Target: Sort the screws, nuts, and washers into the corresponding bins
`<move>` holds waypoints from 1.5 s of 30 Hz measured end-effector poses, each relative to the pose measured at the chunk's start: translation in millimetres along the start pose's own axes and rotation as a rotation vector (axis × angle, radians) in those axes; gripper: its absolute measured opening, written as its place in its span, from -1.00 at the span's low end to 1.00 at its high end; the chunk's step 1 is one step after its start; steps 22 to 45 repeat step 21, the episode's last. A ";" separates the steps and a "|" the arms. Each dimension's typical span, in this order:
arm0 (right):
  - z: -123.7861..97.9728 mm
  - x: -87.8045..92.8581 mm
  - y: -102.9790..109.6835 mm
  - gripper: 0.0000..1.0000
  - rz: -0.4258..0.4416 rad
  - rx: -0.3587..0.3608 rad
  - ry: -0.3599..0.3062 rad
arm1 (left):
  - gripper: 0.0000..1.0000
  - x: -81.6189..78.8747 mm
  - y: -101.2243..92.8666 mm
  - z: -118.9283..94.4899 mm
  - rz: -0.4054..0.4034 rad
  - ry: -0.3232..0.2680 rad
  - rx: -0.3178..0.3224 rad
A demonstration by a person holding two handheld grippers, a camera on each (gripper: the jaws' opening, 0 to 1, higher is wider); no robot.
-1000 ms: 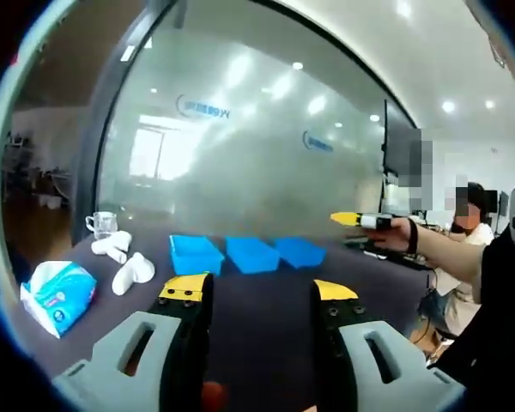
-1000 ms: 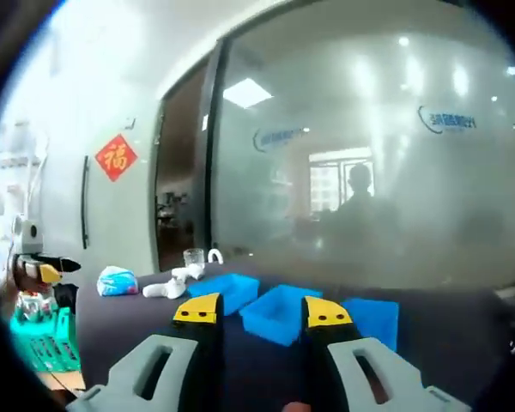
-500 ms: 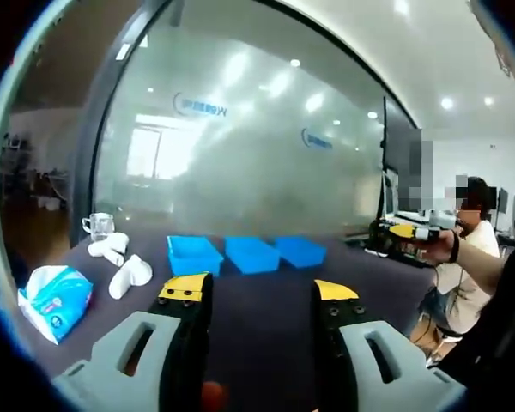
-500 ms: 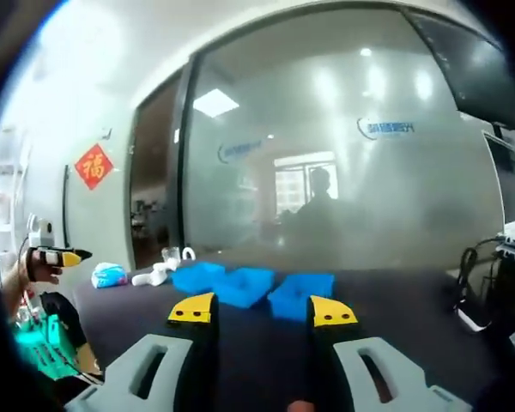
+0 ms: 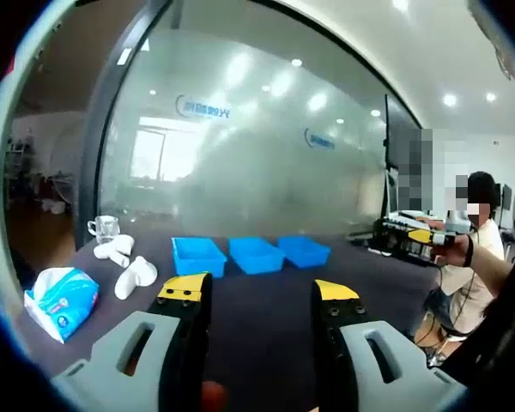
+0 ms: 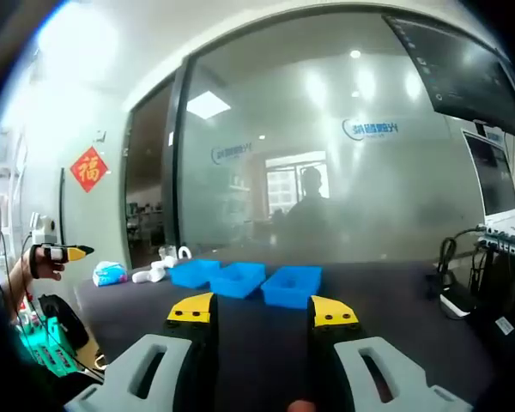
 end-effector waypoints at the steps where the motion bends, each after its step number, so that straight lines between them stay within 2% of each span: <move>1: -0.6 0.0 0.4 -0.25 -0.001 0.000 0.000 | -0.11 -0.1 -0.2 -0.1 0.000 0.000 0.001; 17: -1.9 -6.2 6.4 -0.25 -0.014 -0.005 -0.002 | -0.11 2.6 2.3 -4.2 -0.010 -0.004 -0.004; 45: -1.7 -6.6 7.9 -0.25 -0.018 -0.006 0.000 | -0.11 3.6 2.5 -4.8 -0.007 -0.002 -0.005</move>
Point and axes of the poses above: the point that each gripper's makers call its tool centre point, and the gripper's own axes: z roughly forward along the fingers, y roughly to its left, x roughly out of its underside, the point moved 6 cm from there along -z, roughly backward along the fingers, and after that the axes turned 8 degrees about -z, right-handed, at the moved point
